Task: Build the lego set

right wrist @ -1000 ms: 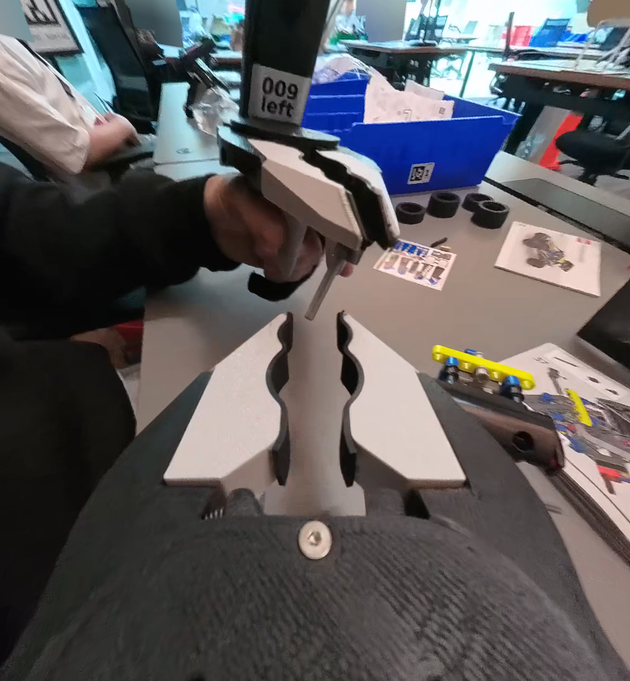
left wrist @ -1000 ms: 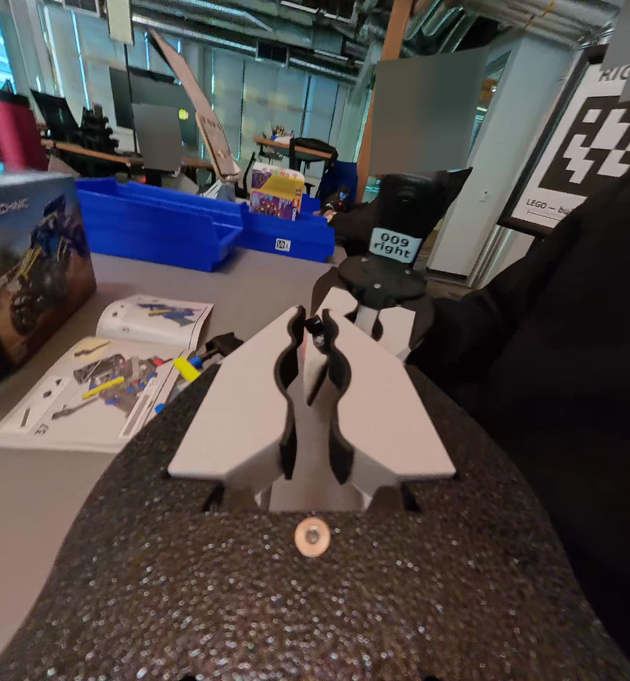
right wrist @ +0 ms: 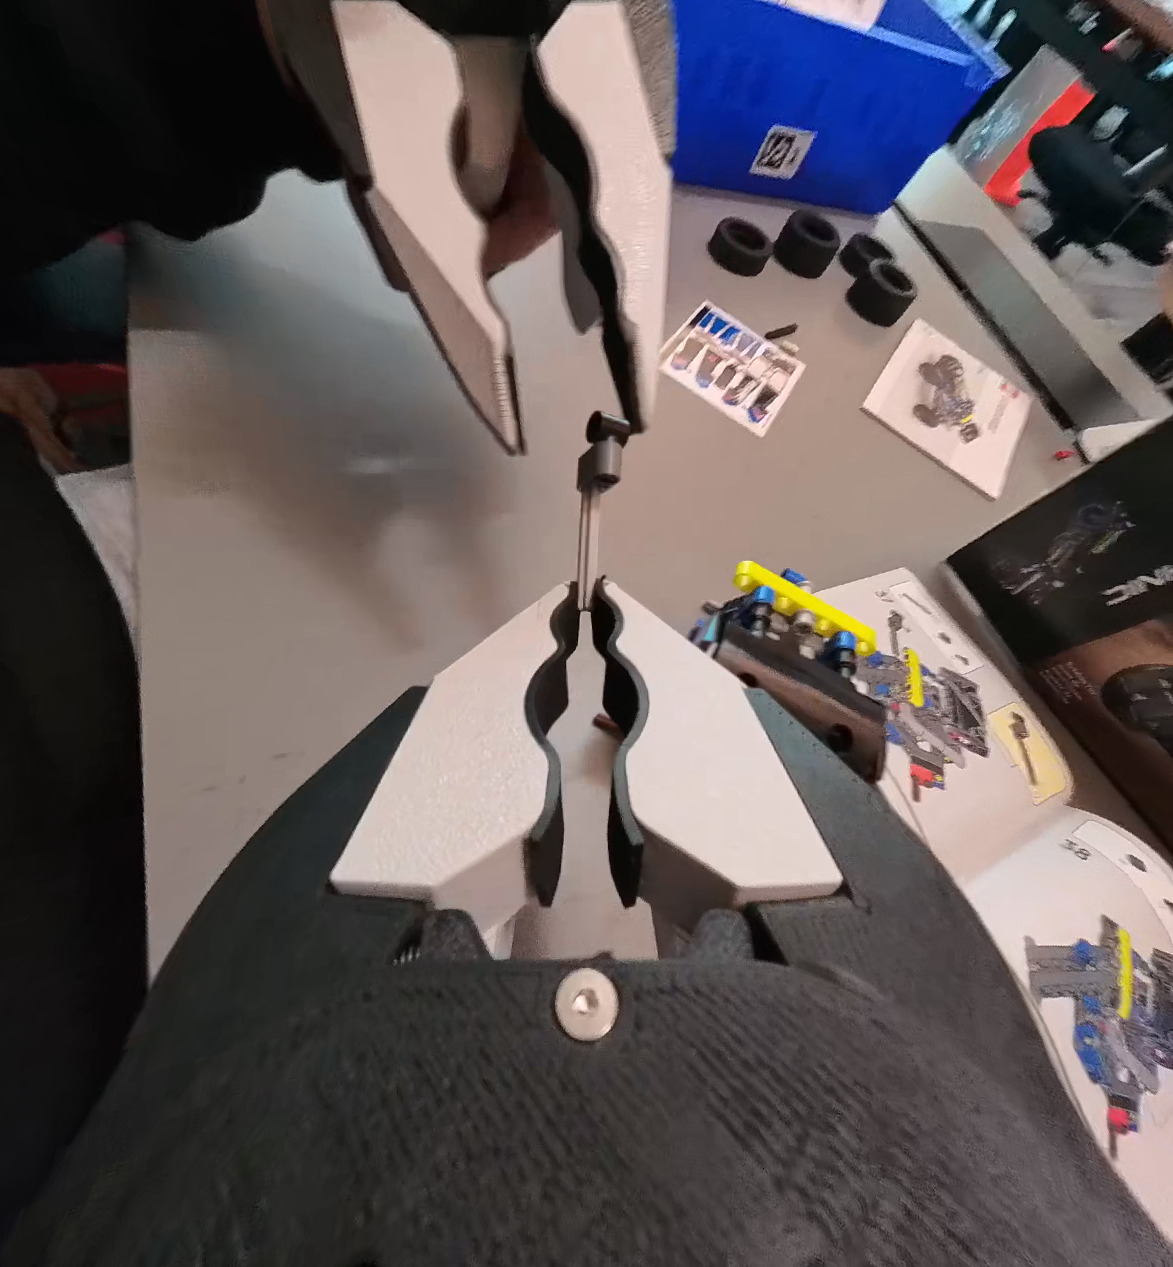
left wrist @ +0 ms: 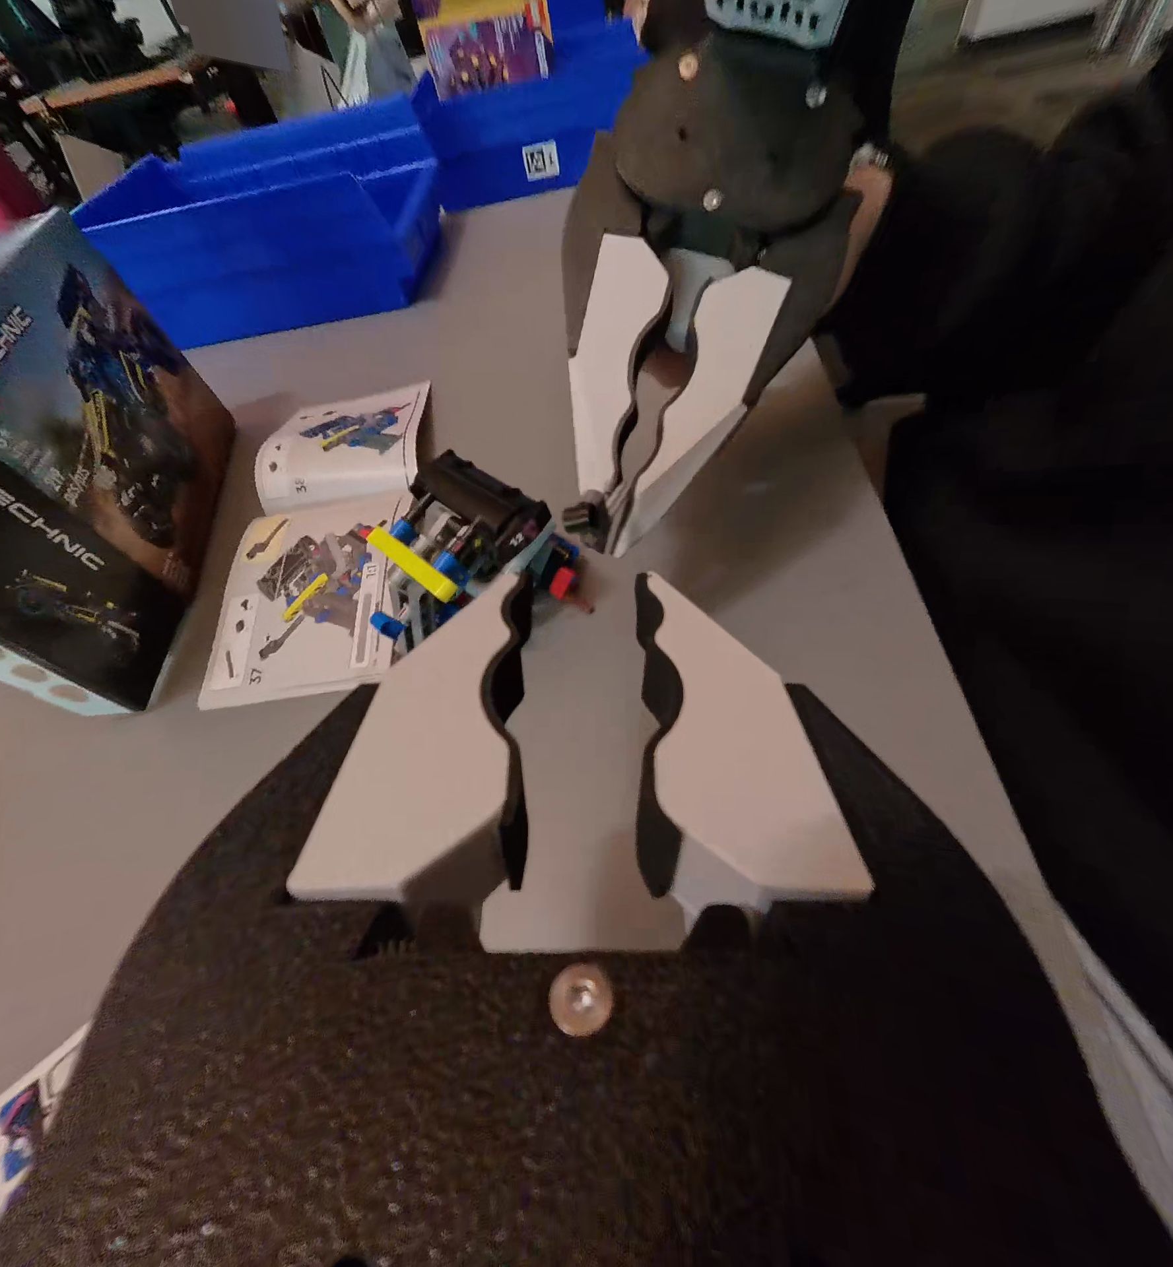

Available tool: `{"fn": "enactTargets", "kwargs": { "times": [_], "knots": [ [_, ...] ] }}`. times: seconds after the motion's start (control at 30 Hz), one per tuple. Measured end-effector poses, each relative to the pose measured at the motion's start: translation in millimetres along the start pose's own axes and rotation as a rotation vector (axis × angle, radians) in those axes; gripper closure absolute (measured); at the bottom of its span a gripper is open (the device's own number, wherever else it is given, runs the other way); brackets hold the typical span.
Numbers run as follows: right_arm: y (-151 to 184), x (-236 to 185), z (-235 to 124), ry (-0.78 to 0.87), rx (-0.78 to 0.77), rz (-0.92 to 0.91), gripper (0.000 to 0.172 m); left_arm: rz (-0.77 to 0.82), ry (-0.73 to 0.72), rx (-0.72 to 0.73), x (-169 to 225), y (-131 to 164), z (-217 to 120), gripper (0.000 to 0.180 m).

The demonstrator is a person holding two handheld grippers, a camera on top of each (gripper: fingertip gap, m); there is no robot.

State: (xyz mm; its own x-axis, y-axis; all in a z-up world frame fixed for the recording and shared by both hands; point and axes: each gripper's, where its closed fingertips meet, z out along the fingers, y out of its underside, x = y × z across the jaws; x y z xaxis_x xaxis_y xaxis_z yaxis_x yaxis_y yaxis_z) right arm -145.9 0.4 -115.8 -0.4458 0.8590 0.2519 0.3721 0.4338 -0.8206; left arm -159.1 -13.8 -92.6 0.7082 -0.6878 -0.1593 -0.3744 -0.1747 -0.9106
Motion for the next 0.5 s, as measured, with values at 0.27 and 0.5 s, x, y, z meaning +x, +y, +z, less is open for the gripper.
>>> {"fn": "enactTargets", "kwargs": {
  "times": [0.27, 0.5],
  "knots": [
    [12, -13, 3, -0.042, -0.103, -0.006, 0.171, -0.009, 0.142, -0.117, 14, 7, 11, 0.156],
    [25, -12, 4, -0.027, -0.188, -0.017, 0.171, -0.011, 0.148, -0.136, 13, 8, 14, 0.165]
  ]
}}
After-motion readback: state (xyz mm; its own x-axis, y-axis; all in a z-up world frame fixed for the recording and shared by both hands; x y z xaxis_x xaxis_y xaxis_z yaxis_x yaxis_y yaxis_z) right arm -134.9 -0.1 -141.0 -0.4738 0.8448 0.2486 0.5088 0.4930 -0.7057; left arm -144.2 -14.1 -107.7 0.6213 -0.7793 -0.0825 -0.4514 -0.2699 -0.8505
